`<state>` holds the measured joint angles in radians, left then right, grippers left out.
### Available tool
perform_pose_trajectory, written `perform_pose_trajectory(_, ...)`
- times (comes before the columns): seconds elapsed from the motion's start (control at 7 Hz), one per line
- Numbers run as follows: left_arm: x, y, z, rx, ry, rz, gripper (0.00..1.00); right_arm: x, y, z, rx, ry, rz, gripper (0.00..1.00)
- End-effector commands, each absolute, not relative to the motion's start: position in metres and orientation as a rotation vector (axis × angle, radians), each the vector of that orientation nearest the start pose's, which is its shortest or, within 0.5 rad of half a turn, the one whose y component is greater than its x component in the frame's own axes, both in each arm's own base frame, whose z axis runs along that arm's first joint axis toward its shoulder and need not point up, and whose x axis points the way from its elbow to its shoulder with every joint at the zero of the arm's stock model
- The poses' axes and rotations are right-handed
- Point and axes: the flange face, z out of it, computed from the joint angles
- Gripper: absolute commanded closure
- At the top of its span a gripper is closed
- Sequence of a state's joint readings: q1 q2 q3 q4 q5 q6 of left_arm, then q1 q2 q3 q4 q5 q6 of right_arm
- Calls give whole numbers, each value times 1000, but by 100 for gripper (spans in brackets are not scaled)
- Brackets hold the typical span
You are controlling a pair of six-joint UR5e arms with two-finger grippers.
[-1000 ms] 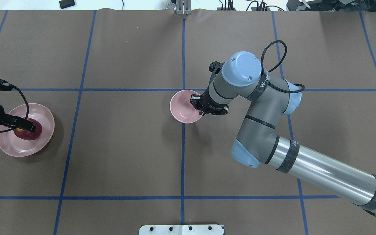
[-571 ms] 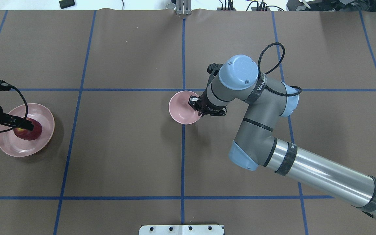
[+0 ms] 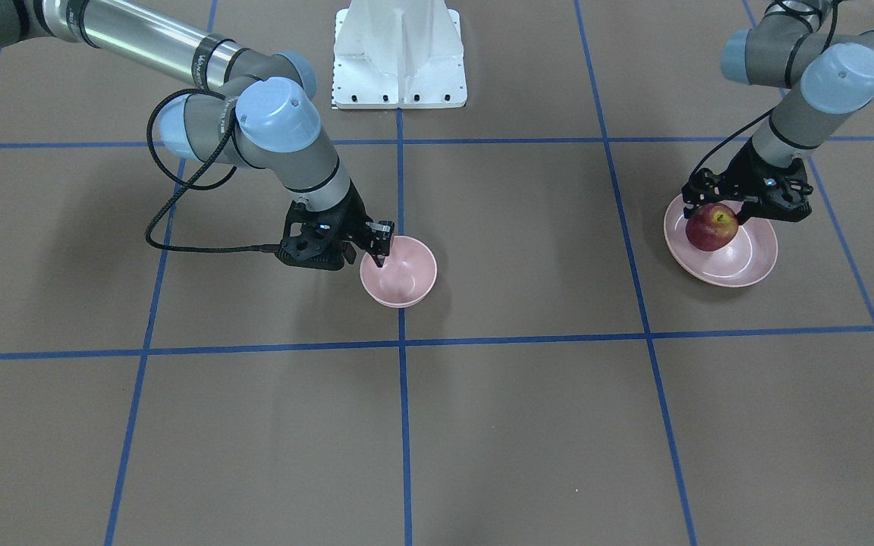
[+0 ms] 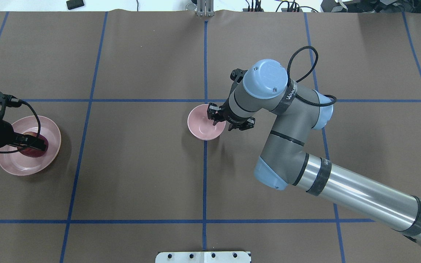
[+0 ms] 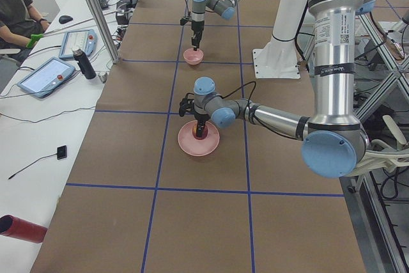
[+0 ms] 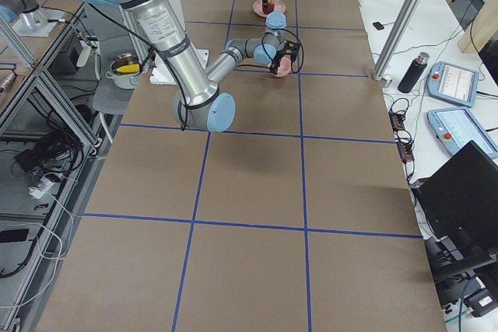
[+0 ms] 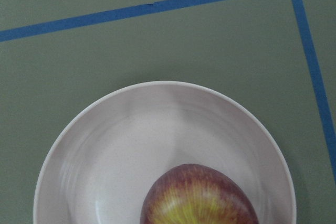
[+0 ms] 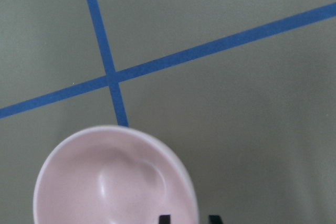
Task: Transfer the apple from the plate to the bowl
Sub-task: 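Release the bowl and withdraw the right gripper while the left gripper lifts the apple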
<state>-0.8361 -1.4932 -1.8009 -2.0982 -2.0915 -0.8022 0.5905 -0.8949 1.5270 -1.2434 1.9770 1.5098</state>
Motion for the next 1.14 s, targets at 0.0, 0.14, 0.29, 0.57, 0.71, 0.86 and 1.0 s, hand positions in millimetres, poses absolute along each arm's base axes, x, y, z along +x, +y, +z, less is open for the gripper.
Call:
perform_pose_trajectory(0.0,266,-417,534,146,798,108,2,-486,-469,225,-98,-1036,289,0)
perform_pose_trajectory(0.14,269,-417,536,142,795,111,2,-448,-453,234,-107,-1035,288,0)
perform_pose_trajectory(0.29,273,-421,538,140,792,111,2,-420,-453,247,-101,-1037,290,0)
perform_pose_trajectory(0.57,285,-433,547,131,783,111,3,-379,-449,282,-70,-1015,231,0)
perform_pose_trajectory(0.71,287,-436,543,137,787,110,28,-352,-439,319,-39,-975,173,0)
perform_pose_trajectory(0.86,286,-435,544,135,787,111,85,-323,-431,350,-8,-940,117,0)
perform_pose_trajectory(1.0,283,-434,539,136,798,112,100,-299,-427,374,5,-909,104,0)
